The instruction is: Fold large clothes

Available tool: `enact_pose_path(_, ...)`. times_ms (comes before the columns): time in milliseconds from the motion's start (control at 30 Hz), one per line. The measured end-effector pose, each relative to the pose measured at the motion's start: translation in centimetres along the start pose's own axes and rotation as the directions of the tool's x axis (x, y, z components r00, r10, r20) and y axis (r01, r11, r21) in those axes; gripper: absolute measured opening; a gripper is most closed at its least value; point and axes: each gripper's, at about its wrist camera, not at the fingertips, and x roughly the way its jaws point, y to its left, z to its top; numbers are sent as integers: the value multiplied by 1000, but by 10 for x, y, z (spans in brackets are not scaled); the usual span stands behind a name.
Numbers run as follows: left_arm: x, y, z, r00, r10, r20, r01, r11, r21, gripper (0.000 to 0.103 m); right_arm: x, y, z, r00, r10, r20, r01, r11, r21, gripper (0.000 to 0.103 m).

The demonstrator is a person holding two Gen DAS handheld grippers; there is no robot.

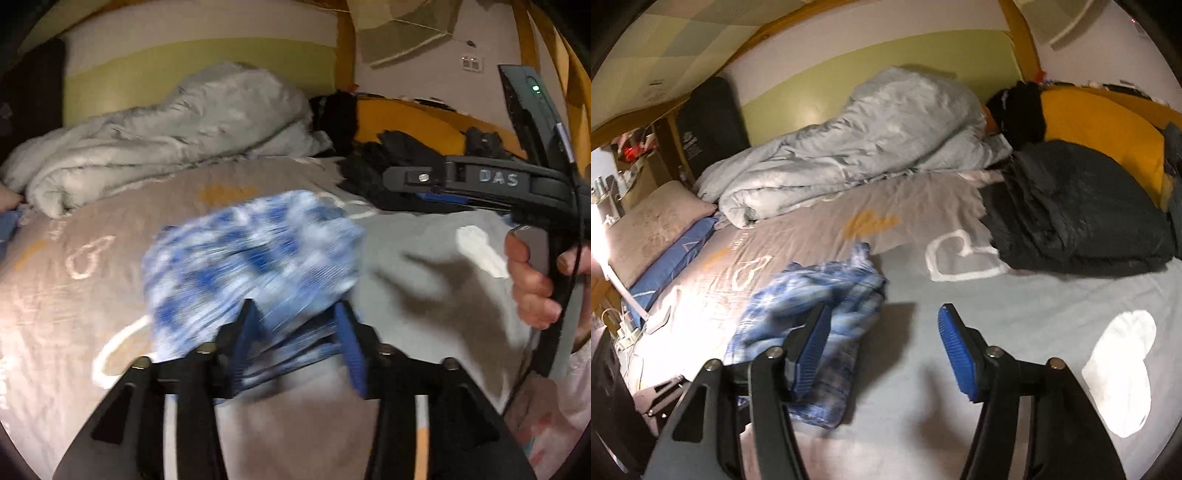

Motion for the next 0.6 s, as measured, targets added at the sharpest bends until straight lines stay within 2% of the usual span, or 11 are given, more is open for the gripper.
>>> enact_pose_path(100,1,9,-7,997,69,-17,-69,997,26,57,4,7,0,999,40,-2,-40,999,-3,67)
enact_pose_path(200,10,25,-20,994,80,-76,-81,997,-9,63,13,14,-2,994,105,-36,-105,994,13,74)
enact_pose_path(267,17,32,-28,988,119,-98,-120,993,-5,63,22,17,-4,986,152,-69,-150,988,35,88)
enact_pose_path(333,22,38,-35,978,187,-93,-188,982,-1,63,31,20,-8,977,185,-104,-180,982,54,92)
enact_pose_path(400,22,52,-38,976,197,-87,-203,977,-61,61,46,22,-13,972,186,-141,-177,981,79,92)
enact_pose_path(467,18,64,-42,985,155,-72,-163,977,-139,55,61,17,-16,965,199,-171,-177,975,134,92)
enact_pose_path(533,16,68,-42,987,152,-55,-159,973,-165,40,72,11,-17,954,235,-187,-197,959,204,92)
enact_pose_path(567,14,70,-43,985,164,-48,-170,971,-170,37,82,7,-17,939,281,-200,-230,942,243,79)
enact_pose_path(600,13,72,-44,984,173,-41,-177,966,-187,30,89,5,-17,923,321,-211,-265,930,253,65)
